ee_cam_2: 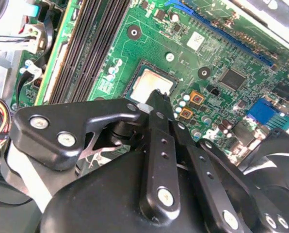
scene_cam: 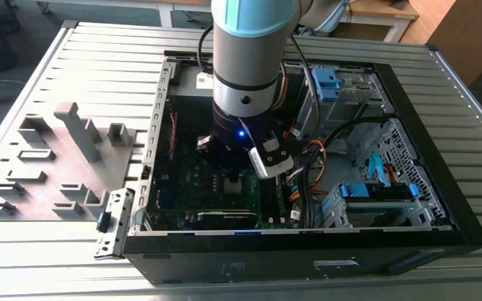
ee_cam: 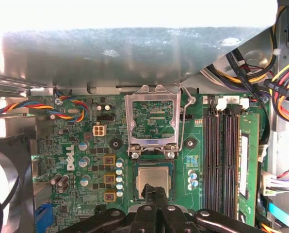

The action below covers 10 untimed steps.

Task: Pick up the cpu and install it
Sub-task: 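Close the cpu cover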

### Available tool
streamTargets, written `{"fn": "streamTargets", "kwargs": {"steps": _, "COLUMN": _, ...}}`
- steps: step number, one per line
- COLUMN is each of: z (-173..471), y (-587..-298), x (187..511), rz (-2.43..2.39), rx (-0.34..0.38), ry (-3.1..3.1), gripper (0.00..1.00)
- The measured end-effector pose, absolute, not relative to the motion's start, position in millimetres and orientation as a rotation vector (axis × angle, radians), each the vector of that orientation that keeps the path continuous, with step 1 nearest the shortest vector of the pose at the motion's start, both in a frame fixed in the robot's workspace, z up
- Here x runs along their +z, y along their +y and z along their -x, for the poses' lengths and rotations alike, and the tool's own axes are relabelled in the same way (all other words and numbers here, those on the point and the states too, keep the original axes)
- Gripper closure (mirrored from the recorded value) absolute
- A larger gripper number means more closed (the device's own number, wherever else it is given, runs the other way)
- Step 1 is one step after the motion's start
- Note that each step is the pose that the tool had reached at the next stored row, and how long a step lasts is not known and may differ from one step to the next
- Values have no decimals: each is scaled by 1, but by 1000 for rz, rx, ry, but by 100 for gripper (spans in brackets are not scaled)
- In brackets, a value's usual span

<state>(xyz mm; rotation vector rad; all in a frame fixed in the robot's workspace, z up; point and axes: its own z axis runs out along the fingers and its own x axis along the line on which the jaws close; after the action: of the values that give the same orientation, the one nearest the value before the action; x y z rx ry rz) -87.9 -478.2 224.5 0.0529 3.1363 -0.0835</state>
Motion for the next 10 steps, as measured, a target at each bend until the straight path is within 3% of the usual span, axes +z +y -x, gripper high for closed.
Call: {"fn": "streamTargets", "kwargs": {"steps": 10, "z": 88, "y": -478, "x": 227, "rz": -53, "rx": -81, "ry": 3136, "gripper": 89}}
